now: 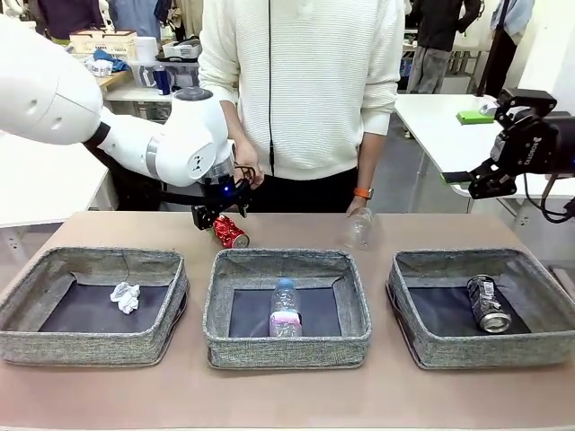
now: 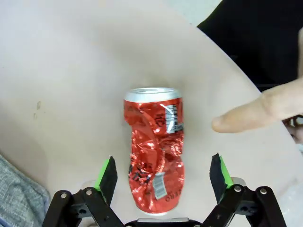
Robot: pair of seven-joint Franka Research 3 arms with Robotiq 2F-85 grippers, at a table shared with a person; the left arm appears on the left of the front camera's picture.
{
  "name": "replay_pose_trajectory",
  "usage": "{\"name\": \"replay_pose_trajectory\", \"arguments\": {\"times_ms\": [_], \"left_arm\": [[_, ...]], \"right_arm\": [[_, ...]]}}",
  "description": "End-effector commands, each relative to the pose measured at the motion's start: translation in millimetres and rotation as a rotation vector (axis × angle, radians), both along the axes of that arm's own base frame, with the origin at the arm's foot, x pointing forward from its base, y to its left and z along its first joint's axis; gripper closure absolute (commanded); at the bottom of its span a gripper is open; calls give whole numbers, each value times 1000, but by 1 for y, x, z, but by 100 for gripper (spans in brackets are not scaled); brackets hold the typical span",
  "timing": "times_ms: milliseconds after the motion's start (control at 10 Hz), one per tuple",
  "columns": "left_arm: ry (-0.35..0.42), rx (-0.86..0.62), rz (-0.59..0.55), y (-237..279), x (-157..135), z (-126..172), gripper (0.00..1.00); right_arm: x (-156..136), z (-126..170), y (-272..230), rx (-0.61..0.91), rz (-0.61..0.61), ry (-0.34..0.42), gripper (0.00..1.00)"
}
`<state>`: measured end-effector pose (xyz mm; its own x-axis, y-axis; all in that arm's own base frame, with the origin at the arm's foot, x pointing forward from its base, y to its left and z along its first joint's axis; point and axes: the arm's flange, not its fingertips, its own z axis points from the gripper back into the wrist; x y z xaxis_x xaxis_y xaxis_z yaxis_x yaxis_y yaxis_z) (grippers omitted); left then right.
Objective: Sort the waste into the appropriate baskets.
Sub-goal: Pick up the waste item pointed out by the person.
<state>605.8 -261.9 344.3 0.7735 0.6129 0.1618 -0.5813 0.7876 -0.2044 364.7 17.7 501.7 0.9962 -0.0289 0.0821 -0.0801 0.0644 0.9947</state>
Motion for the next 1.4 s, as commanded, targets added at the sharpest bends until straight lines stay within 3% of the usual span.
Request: {"name": "replay_pose_trajectory", "arguments": {"times_ms": [0, 200, 700, 1300], "left_arm": [[-30, 30, 10, 4, -6, -4, 0], [-20, 54, 28, 11, -5, -17, 0], [-90, 17, 46, 20, 4, -35, 0], [-8, 63, 43, 22, 4, -39, 0]], "right_arm": [[1, 2, 2, 20, 1, -8, 0], [1, 2, 2, 20, 1, -8, 0], [1, 2, 2, 20, 1, -8, 0], [1, 2, 2, 20, 1, -8, 0]]}}
